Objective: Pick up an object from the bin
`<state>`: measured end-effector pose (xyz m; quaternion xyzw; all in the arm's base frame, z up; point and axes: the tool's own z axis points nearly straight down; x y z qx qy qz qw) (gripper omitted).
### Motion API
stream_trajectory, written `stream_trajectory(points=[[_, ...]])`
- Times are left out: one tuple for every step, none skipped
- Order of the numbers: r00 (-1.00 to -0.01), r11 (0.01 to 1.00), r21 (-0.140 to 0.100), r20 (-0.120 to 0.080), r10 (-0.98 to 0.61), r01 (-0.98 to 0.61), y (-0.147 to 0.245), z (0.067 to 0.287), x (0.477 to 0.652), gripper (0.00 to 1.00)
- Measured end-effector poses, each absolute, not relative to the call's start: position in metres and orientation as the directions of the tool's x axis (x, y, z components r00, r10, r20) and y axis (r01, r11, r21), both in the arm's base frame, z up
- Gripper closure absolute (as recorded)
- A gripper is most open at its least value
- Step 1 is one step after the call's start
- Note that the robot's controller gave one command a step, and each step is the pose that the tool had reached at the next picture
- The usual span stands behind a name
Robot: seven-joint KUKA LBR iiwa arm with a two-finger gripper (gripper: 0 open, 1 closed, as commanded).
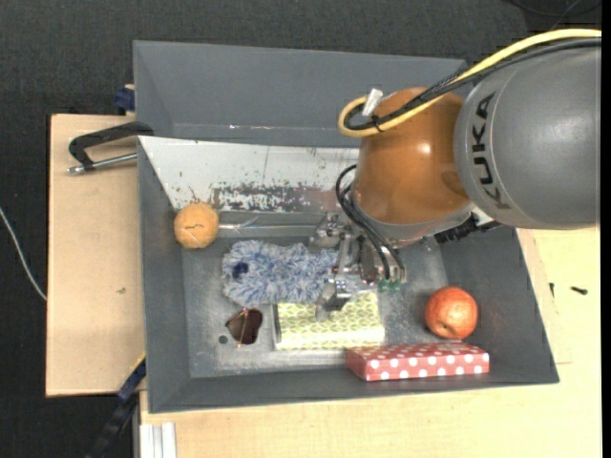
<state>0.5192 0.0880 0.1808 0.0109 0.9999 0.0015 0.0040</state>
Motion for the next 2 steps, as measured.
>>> stream_trajectory(points=[[-0.999,1.000,0.004,-0.026,0.021,0.021,0.1404,0.0811,0.5258,1.00],[-0.999,1.000,0.004,-0.026,0.021,0.021,0.1403,0.0811,0.5258,1.00]])
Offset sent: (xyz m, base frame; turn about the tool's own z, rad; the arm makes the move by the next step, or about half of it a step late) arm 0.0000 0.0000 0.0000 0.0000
